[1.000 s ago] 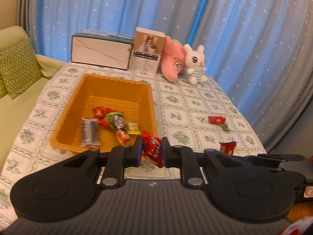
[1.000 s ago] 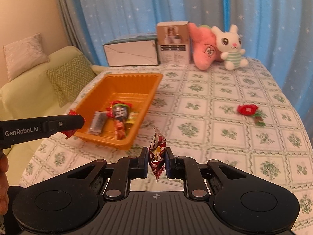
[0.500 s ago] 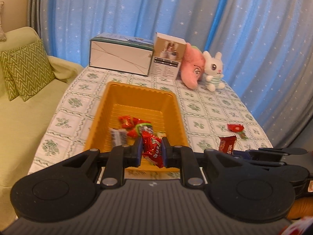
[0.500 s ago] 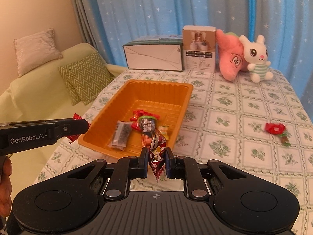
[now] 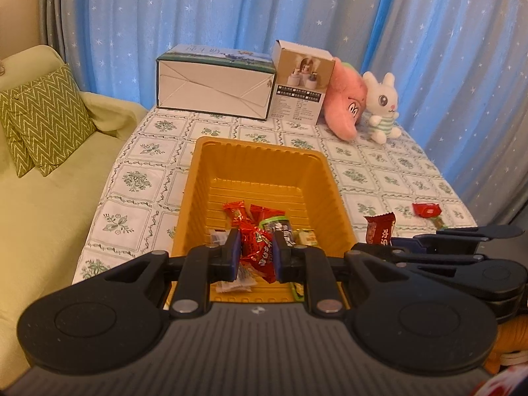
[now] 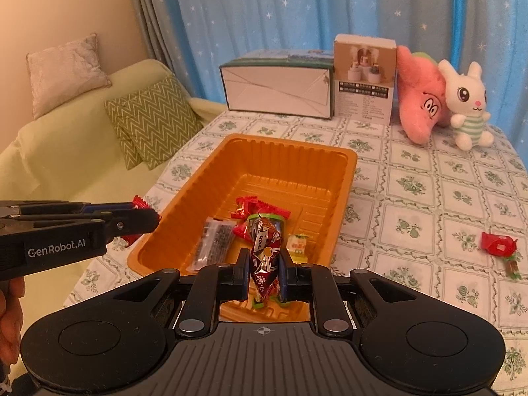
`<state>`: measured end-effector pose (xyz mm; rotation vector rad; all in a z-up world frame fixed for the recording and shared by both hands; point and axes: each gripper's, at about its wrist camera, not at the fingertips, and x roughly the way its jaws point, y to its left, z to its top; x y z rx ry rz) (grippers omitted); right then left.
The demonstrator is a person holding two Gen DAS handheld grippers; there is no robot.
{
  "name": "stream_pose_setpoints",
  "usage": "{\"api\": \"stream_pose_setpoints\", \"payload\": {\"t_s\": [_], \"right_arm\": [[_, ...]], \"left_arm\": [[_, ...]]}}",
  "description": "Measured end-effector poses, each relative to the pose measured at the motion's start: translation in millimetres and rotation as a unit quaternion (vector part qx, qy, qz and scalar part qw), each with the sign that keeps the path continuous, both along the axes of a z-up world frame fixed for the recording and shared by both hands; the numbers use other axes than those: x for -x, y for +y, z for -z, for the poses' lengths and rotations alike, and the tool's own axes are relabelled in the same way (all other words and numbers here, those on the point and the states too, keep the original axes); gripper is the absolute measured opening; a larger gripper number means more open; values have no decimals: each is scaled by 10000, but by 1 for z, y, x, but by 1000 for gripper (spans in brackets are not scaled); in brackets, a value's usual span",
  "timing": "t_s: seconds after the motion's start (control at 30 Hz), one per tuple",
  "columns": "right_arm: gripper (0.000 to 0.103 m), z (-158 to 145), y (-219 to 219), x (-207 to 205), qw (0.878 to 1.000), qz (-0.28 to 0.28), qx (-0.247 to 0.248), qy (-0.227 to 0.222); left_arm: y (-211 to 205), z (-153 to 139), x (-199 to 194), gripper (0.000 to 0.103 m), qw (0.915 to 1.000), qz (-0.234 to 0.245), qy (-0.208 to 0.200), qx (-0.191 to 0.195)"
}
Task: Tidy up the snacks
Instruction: 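Carry both red candies over the orange tray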
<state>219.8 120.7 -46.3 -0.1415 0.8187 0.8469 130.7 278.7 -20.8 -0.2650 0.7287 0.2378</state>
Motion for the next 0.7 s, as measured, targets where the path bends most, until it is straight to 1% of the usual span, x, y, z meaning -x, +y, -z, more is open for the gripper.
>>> {"api": "stream_pose_setpoints", "payload": {"t_s": [0.07, 0.23, 0.53, 0.57, 0.6, 0.63, 0.7], "right_arm": [[17, 4, 5, -6, 10000, -8, 52, 39], [17, 11, 10, -18, 9999, 19, 86, 96], [17, 23, 20, -28, 9997, -11, 124, 188], [17, 24, 21, -29, 9997, -16, 128, 197], [17, 24, 23, -29, 9997, -19, 129, 204], [17, 25, 24, -30, 9997, -24, 127, 216], [17, 26, 26, -30, 9997, -39, 125, 227]], "left_arm": [[5, 5, -7, 17, 10000, 41, 42, 49], [13, 16, -23, 17, 9998, 121, 165, 15], [17, 33, -38, 18, 9990, 224, 371, 112], [18, 34, -38, 19, 9989, 222, 393, 128], [18, 34, -38, 24, 9989, 221, 407, 113], [19, 34, -38, 26, 9989, 218, 403, 85], [22, 33, -35, 27, 9991, 172, 368, 77]]}}
